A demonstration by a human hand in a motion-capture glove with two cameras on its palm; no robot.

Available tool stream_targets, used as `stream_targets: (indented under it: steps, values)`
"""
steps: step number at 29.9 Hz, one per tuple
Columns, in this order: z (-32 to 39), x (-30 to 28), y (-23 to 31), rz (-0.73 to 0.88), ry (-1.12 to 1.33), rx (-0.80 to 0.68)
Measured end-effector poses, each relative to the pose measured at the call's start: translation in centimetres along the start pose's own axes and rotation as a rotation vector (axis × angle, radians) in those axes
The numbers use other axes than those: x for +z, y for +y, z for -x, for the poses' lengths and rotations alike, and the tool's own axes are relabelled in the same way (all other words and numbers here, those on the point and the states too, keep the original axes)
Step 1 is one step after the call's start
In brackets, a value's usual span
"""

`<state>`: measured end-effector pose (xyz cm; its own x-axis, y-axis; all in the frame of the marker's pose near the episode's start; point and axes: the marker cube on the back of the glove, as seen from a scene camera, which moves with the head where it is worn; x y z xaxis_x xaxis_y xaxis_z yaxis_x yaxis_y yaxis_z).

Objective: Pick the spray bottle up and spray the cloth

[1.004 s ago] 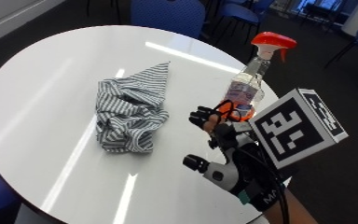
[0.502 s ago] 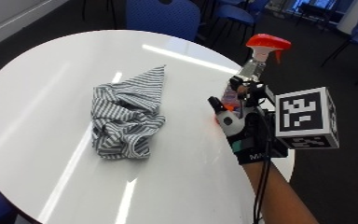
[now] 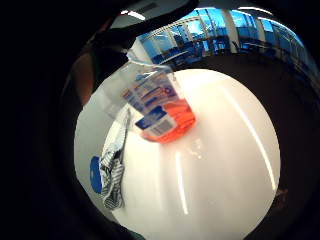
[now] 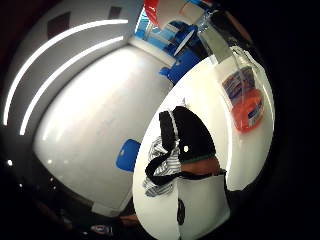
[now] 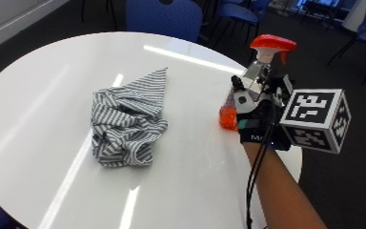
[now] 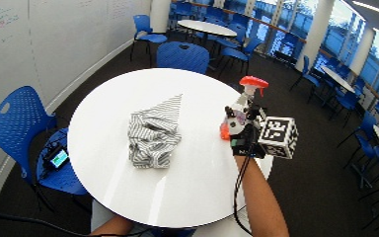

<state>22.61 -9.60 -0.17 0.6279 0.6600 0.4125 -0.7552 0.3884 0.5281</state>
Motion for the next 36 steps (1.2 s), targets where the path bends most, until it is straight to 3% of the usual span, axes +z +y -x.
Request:
stream_targets:
  steps: [9,36]
  values:
    - [-0.4,0.7,-2.0,0.018,-0.074,0.115]
    - [-0.6,1.6,-4.6,0.045,-0.185,0.261]
